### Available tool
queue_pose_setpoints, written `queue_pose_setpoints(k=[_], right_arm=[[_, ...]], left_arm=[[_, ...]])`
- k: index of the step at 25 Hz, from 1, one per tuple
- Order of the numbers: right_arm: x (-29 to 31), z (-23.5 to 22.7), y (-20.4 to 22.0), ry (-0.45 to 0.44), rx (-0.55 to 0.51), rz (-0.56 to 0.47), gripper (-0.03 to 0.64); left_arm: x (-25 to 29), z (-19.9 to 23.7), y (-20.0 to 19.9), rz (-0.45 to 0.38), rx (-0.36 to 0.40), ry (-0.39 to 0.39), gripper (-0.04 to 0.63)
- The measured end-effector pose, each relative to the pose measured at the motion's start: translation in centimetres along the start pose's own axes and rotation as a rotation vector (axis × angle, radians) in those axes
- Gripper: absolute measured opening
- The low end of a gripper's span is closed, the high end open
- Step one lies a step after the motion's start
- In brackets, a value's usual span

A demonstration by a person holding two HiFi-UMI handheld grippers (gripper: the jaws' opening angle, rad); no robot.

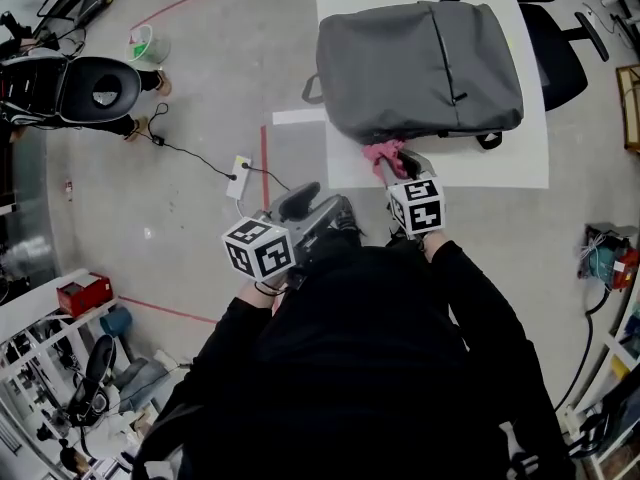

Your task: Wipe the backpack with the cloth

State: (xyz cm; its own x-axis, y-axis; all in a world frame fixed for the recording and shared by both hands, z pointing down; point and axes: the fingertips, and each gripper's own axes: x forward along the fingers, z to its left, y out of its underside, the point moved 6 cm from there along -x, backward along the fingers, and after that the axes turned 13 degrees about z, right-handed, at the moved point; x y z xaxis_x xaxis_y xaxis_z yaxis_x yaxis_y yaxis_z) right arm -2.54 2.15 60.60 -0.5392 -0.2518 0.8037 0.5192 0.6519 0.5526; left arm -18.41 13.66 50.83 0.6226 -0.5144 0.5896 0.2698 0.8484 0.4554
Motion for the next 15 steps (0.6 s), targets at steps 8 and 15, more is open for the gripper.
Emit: queue_pose_setpoints(k=[8, 15], right_arm=[[1.7, 4.8, -2.1, -0.152, -0.042, 0.024, 0.109], [-4.1, -10.0, 2.6, 0.09, 0.122, 0.004, 0.109]], left_arm=[[-0.1, 1.0, -0.3, -0.034, -0.016, -0.022, 0.258], [2.1, -1.9, -0.8, -0.035, 0.023, 0.0, 0.258]])
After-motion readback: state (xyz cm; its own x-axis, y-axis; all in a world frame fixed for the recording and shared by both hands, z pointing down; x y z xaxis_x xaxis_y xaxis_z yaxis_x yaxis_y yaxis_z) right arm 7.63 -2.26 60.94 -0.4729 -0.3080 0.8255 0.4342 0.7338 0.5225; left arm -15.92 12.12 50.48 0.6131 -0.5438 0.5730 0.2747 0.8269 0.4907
